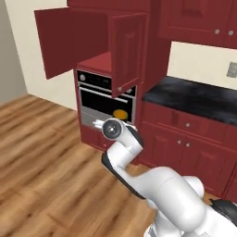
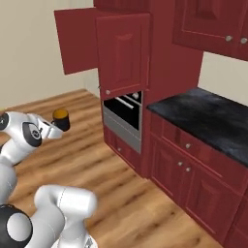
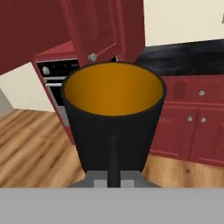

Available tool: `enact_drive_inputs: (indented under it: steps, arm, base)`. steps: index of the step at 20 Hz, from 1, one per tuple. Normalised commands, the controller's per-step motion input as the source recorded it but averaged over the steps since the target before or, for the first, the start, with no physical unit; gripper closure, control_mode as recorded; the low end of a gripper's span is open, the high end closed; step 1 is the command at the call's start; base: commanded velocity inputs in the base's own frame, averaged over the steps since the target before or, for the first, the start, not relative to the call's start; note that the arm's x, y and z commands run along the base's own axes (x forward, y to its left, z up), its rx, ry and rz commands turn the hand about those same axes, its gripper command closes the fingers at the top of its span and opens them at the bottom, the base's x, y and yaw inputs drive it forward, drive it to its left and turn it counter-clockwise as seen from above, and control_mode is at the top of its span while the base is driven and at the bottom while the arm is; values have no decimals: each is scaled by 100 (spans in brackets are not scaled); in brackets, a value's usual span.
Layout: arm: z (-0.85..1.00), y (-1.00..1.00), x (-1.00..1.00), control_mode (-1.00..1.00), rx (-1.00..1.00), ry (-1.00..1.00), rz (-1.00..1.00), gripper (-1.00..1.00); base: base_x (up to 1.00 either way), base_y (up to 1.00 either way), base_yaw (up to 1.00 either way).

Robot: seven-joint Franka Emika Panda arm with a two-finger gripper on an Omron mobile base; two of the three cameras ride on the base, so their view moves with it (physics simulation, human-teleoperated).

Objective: Move the mug from next to the sink to the open cabinet. Then, move the bowl with the potato to the fridge to clear the area for faucet cleaning.

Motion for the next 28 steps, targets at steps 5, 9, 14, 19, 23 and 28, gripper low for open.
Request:
enact_drive_inputs:
  steps: [5,9,14,19,23,28]
  arm:
    - [0,0,0,100,0,0,0,100]
    - [0,0,0,100,0,0,0,100]
    - [0,0,0,100,0,0,0,100]
    - [0,0,0,100,0,0,0,100]
    - [0,0,0,100,0,0,0,100]
    - [0,0,0,100,0,0,0,100]
  base:
    - [100,100,-28]
    - [100,100,-33]
    - [98,100,-38]
    - [80,100,-54]
    - [67,100,-56]
    - [47,62,-54]
